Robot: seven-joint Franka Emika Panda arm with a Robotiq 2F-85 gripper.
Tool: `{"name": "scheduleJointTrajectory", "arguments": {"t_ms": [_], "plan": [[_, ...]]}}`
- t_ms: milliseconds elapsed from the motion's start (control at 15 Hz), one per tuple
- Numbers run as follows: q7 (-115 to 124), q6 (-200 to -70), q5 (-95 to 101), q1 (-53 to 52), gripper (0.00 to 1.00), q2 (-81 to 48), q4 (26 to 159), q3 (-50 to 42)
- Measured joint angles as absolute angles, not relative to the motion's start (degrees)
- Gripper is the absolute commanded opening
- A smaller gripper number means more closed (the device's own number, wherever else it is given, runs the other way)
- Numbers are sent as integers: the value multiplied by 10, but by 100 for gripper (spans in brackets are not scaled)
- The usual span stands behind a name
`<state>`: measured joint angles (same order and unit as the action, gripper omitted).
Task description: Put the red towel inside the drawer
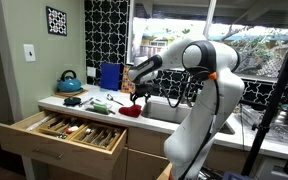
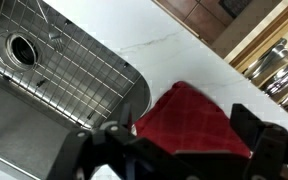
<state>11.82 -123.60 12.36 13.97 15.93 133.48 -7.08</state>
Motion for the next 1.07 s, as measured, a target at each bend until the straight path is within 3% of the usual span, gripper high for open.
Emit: {"name": "scheduleJointTrajectory", "arguments": {"t_ms": [1067], "plan": [[295,-1323,37,164,100,-13,1213,-134]]}}
